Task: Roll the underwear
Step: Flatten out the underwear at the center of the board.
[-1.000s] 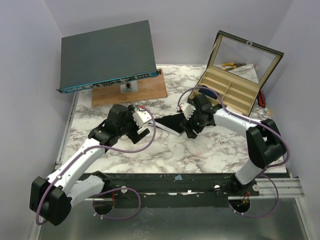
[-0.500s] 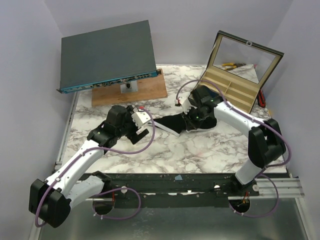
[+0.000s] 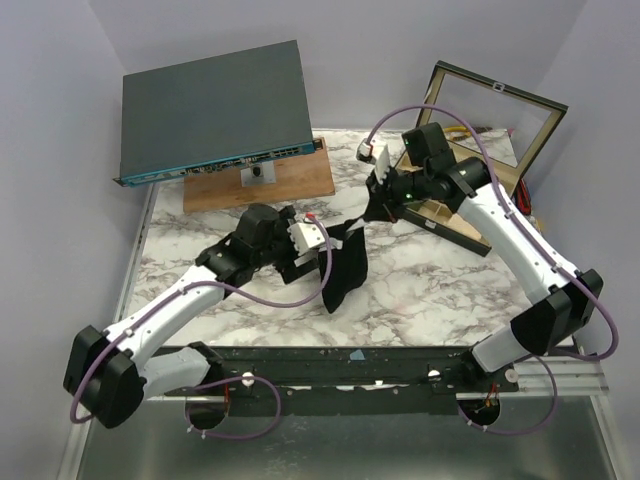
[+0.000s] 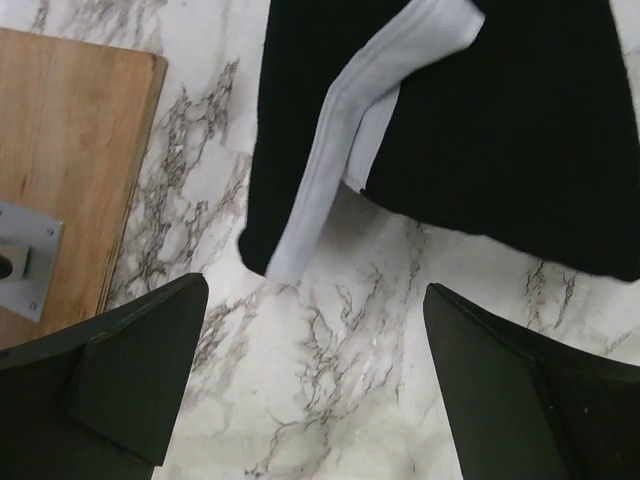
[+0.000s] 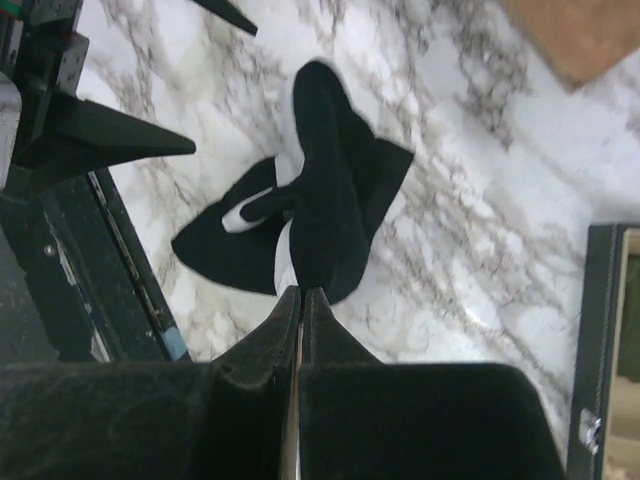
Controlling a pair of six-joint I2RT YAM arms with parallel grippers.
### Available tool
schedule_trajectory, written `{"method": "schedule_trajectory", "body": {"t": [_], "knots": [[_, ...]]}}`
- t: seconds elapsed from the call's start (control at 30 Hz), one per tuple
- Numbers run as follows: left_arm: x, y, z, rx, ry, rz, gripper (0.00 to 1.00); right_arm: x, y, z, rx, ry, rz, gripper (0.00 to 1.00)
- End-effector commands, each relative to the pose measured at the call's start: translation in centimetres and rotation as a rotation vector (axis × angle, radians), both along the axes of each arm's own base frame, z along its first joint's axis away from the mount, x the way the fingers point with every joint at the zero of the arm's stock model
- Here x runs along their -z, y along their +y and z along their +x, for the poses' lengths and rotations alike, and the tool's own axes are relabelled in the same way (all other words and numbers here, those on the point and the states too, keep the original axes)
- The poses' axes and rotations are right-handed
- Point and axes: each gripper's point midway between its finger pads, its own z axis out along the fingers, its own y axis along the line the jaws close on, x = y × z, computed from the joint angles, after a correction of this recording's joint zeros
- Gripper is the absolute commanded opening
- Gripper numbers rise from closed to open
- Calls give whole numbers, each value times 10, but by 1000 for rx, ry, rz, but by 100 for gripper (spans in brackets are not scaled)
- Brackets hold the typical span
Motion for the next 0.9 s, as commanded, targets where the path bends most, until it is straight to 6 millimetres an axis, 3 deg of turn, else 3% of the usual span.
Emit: {"method": "schedule_trajectory", "body": {"t": [0.0, 0.13, 0.23, 0.37, 0.4, 0.47, 0.57, 0.6, 0.73, 0.87], "knots": [[2, -26, 16, 47, -38, 21, 99, 49, -23, -12, 83, 137, -142, 1], [23, -38, 27, 32, -1, 82, 99, 87, -65, -6, 190, 198, -244, 1], [35, -39, 33, -3, 19, 119, 99, 114, -120, 7, 302, 259, -289, 1], [43, -33, 37, -47, 25, 148, 99, 153, -190, 2, 401, 332, -411, 1], [44, -31, 37, -53, 25, 153, 99, 161, -203, 0, 425, 335, -447, 2], [46, -28, 36, -62, 26, 164, 99, 174, -221, -3, 449, 329, -519, 15], [47, -25, 35, -76, 28, 169, 99, 169, -216, -1, 433, 295, -491, 57], [46, -23, 34, -80, 30, 169, 99, 162, -207, 1, 411, 285, -444, 65], [45, -19, 29, -85, 38, 169, 99, 130, -163, -5, 259, 258, -290, 78], [45, -13, 20, -84, 47, 166, 99, 132, -125, -18, 134, 212, -293, 82]]}}
